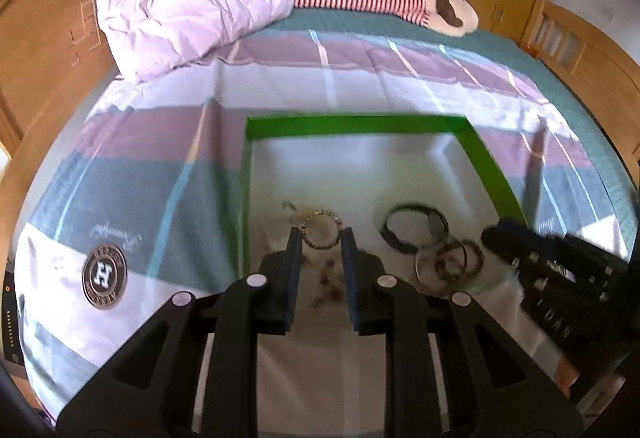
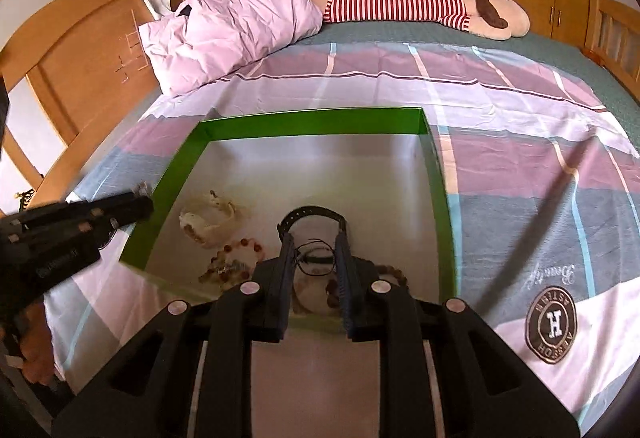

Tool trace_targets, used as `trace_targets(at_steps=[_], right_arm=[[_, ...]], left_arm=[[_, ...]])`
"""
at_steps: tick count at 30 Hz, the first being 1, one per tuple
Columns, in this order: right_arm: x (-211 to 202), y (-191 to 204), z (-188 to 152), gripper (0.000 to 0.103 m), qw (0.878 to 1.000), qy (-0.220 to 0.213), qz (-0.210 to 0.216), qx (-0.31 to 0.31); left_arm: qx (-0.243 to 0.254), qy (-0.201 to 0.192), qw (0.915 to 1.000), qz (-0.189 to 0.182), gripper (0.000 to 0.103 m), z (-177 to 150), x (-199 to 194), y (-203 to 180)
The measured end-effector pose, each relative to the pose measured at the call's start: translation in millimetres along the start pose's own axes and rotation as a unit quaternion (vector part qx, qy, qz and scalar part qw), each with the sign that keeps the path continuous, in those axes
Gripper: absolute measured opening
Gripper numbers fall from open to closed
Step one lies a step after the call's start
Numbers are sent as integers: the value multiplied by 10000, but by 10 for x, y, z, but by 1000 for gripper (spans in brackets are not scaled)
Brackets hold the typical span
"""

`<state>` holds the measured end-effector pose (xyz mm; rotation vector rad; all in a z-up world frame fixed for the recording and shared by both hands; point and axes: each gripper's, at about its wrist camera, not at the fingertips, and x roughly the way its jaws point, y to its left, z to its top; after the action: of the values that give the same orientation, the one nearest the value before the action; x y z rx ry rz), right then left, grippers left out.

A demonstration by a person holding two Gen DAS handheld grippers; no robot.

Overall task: Organize jewelry
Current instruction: 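Lower both rings into the green box and open both tools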

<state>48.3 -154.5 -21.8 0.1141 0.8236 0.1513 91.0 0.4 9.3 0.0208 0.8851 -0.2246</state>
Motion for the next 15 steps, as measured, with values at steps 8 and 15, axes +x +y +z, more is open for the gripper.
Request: trace_targets(at_steps=[8,15], right_arm=[[93,88,-22,21,10000,-85,-6,23],[11,10,-15,21,9998,-177,-83,79]], left_arm=[[-242,169,9996,-45,20,8,81,118],[-205,227,9995,-31,20,-29,130,62]])
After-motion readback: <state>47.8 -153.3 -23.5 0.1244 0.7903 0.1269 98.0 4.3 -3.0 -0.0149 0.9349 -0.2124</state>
